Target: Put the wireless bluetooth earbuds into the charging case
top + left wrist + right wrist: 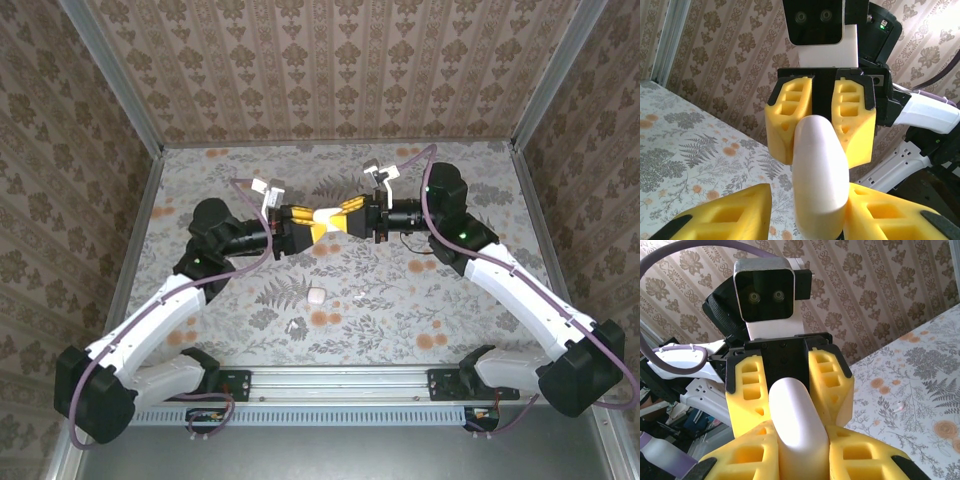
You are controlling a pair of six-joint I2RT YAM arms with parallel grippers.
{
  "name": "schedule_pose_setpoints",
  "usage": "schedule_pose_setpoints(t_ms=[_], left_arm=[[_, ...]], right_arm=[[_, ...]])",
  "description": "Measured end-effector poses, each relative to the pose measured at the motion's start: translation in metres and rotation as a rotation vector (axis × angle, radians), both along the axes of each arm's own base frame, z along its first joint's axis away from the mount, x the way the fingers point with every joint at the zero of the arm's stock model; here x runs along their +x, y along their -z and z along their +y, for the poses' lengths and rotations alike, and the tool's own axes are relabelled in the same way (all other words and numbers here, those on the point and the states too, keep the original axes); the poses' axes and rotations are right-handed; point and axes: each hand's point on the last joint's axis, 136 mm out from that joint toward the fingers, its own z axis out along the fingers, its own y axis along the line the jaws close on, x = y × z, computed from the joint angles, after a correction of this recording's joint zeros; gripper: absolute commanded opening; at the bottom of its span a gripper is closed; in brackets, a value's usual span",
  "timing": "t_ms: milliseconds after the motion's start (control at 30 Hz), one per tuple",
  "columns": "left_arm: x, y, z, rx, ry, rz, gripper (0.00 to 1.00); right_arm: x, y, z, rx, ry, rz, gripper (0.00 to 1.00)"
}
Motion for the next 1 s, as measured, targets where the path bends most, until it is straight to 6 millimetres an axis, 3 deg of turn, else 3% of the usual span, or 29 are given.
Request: schedule_pose_setpoints(t_ms=[400,533,700,867,1000], left_arm=[[0.0,0.002,-0.002,0.004,0.015,0.012,0.21],[0.001,0.001,-0.002,0.003,0.002,0.011,0.0],[-0.003,-0.003,0.001,0.007,-0.042,-0.004,0.0],[-0.009,-0.009,0.006,0.016,-0.102,-0.055,0.0],[-0.01,-0.007,0.008,0.041,-0.127,-0.106,0.0]], right_arm=[[0.007,0.0,0.0,0.012,0.038,0.001,0.08],[0.008,-0.001,0.0,0.013,0.046,-0.002,0.08],[0.006,-0.003,0.001,0.02,0.04,-0.009,0.09],[0.002,-0.009,0.004,0.04,0.02,-0.025,0.19],[-0.001,-0.01,0.007,0.043,0.006,-0.022,0.38]])
